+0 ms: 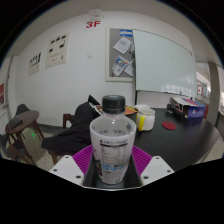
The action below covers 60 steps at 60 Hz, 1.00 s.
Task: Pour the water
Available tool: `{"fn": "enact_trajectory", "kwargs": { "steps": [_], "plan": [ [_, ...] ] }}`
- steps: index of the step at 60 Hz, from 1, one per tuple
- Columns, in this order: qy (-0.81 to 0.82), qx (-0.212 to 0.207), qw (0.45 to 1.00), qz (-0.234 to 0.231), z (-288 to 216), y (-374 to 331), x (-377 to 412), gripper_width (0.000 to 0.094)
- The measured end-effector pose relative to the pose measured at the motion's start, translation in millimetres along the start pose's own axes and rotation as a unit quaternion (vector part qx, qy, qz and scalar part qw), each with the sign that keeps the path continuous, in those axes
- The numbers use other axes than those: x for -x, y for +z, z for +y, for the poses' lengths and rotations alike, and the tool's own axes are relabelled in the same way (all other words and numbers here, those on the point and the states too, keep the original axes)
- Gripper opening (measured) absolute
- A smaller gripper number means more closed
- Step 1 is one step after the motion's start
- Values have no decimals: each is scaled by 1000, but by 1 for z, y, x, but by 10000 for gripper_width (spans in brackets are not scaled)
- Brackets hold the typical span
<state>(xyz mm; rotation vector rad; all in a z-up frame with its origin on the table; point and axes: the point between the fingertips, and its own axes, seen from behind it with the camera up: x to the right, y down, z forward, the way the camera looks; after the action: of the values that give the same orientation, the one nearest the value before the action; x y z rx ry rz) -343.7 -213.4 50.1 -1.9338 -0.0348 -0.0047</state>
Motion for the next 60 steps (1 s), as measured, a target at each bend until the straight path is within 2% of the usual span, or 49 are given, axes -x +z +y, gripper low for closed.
{"fn": "enact_trajectory", "kwargs": {
  "steps": [3, 10, 17, 26, 31, 37, 46, 51, 57, 60],
  "plan": [
    [0, -11, 1000, -1, -2, 1, 0, 553],
    [-5, -26, 1000, 15, -5, 5, -5, 449],
    [-9, -28, 1000, -4, -7, 5, 1, 381],
    [-2, -28, 1000, -5, -8, 3, 1, 381],
    [13, -37, 999, -25, -26, 2, 9, 381],
    [59, -63, 994, -73, -80, 0, 28, 380],
    [220, -113, 950, -192, -181, 9, 49, 381],
    [329, -125, 896, -271, -230, 18, 51, 380],
    [472, -121, 808, -332, -278, 31, 42, 379],
    [541, -117, 750, -362, -284, 47, 21, 378]
  ]
}}
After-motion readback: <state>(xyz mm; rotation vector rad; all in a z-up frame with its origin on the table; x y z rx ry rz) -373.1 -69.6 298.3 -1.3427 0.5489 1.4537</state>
